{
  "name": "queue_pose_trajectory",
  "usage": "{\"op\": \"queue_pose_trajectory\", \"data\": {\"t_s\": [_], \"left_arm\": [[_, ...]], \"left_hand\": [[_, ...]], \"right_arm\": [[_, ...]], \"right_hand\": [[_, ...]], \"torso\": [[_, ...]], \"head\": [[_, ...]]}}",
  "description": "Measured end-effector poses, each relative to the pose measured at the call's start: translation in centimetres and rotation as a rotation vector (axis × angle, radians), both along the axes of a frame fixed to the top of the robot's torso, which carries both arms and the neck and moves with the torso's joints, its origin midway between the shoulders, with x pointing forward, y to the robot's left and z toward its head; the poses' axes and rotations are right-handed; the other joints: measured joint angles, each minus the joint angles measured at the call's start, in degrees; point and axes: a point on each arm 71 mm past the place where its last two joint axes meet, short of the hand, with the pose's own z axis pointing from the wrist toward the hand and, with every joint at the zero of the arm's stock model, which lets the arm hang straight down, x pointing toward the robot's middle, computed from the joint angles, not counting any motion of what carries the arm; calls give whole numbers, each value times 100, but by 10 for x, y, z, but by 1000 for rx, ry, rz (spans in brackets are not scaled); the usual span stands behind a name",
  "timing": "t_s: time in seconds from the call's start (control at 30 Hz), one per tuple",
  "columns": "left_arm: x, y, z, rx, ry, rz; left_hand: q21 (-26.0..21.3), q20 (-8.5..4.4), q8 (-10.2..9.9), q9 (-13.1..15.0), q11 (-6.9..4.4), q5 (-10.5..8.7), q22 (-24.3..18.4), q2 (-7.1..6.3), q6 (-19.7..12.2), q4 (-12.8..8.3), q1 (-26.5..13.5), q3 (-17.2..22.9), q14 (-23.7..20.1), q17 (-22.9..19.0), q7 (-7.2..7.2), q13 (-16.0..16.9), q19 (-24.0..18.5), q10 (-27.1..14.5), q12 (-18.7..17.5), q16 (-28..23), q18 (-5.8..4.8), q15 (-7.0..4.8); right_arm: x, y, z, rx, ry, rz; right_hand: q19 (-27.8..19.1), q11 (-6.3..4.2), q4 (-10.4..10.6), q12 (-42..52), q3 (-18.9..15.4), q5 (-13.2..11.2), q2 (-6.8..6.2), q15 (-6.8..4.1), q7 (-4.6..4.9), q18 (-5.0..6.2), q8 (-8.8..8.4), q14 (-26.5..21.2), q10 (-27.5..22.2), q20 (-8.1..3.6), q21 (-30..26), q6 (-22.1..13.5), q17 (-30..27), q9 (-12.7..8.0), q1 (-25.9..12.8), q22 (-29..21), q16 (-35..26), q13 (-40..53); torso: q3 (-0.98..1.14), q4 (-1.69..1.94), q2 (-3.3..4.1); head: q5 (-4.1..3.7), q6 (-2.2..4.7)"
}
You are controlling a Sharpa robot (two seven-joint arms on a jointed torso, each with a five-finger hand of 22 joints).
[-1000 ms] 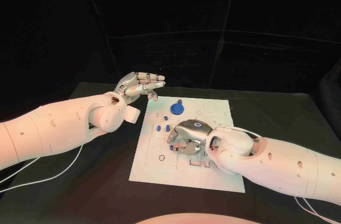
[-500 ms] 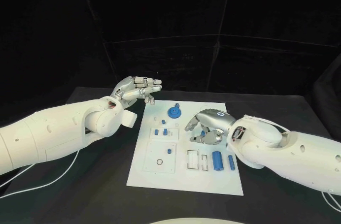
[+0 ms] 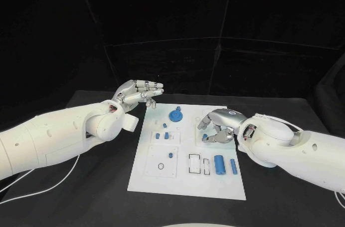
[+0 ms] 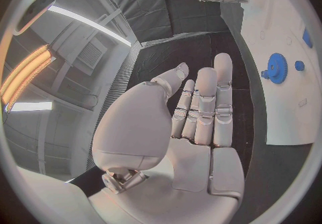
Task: Assemble the parts on the task board
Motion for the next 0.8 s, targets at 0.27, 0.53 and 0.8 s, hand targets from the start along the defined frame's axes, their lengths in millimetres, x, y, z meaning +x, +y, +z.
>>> {"op": "queue_pose_trajectory", "data": {"t_s": [0.27, 0.53, 0.8], "left_arm": [[0, 1, 0, 1, 1, 1], [0, 1, -1, 2, 3, 1], [1, 1, -1, 2, 4, 0]], "left_hand": [[0, 0, 0, 0, 0, 0, 1, 0, 0, 0, 0, 0, 0, 0, 0, 0, 0, 0, 0, 0, 0, 0], [0, 0, 0, 0, 0, 0, 1, 0, 0, 0, 0, 0, 0, 1, 0, 1, 0, 0, 0, 0, 0, 0], [0, 0, 0, 0, 0, 0, -4, 0, 0, 0, 0, 0, 0, 1, 0, 1, 0, 0, 0, 0, 0, 0]], "right_arm": [[0, 1, -3, -33, 18, 3], [1, 3, -5, -62, 36, 14], [2, 5, -6, -84, 39, 20]], "right_hand": [[214, -92, -10, 281, -53, 0, 157, -73, -98, -1, 61, 141, 283, -62, 74, 215, 184, 20, 157, 163, 179, 15], [647, -182, 13, 332, 189, -91, 415, -170, -144, -1, 132, 382, 771, -159, 478, 577, 617, 32, 315, 782, 540, -8], [719, -225, 14, 208, 448, -147, 434, -186, -170, -1, 132, 413, 945, -184, 583, 693, 675, 32, 335, 942, 579, -21]], "torso": [[5, 4, 0], [9, 4, -2], [9, 3, -9]], "head": [[-4, -21], [11, -38], [4, -51]]}}
